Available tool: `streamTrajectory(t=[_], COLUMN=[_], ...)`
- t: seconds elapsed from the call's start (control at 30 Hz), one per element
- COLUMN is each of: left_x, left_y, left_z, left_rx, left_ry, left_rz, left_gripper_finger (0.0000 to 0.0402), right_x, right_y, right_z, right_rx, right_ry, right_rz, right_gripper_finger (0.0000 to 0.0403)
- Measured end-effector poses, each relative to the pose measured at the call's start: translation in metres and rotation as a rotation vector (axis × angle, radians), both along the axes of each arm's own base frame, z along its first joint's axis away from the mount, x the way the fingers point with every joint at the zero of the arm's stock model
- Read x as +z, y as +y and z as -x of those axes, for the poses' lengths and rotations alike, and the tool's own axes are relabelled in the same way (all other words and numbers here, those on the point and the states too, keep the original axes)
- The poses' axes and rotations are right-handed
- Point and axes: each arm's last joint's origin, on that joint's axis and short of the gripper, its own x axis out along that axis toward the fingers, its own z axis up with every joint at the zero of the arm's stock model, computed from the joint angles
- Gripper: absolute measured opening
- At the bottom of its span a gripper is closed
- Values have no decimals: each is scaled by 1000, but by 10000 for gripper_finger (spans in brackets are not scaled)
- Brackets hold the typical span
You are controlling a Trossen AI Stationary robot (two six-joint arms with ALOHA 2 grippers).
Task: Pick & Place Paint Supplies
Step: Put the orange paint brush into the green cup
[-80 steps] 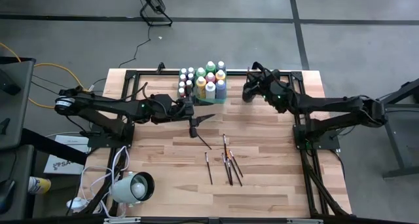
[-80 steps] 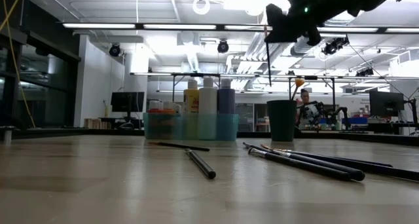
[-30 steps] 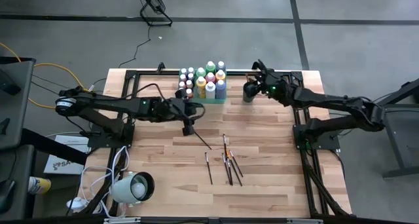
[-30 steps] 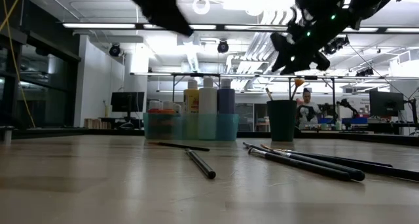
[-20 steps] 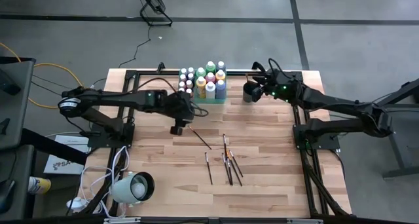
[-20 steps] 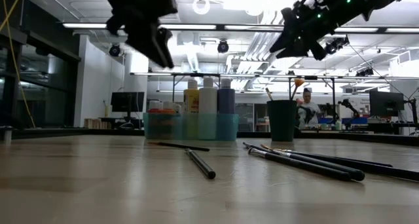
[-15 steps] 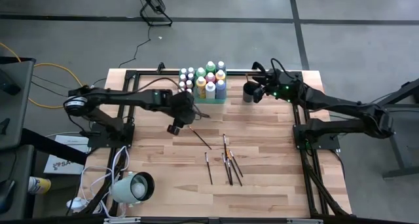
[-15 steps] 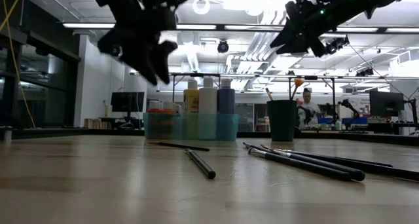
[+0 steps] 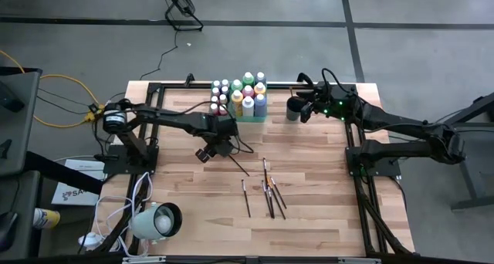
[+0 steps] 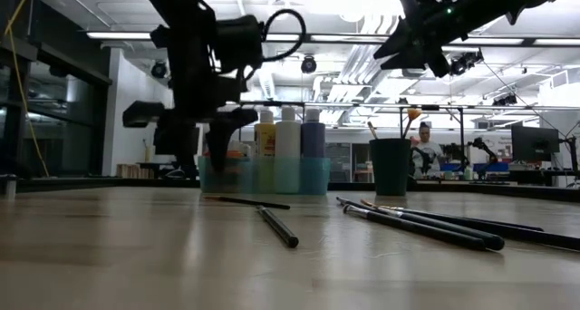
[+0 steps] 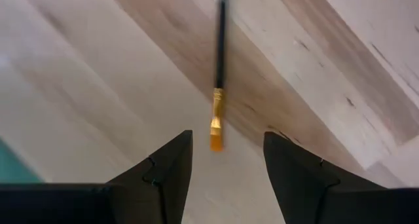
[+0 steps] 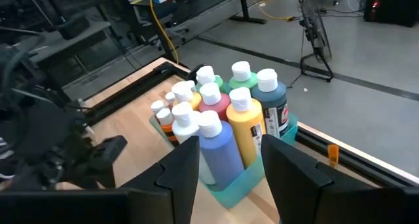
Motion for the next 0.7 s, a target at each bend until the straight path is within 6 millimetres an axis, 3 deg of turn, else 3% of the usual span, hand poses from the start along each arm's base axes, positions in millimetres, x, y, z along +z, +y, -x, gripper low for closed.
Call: streamTrajectory(t=[0.3,0.53,0.7], left_x=[-24,-25,-25], left_y=[13,32,33], left_z=[-4,0,1], left_rx=[7,34,-13], left_ry=[73,71,66], left_rz=[-1,33,58], left_gripper_finger=[182,182,182], right_x=[0,0,0], right_y=[0,1,1], right_z=[0,-1,-1], right_rx=[8,26,26], right_ry=[-18,-20,-20], right_rz=[-29,-34,-34], right_gripper_finger=[158,158,158])
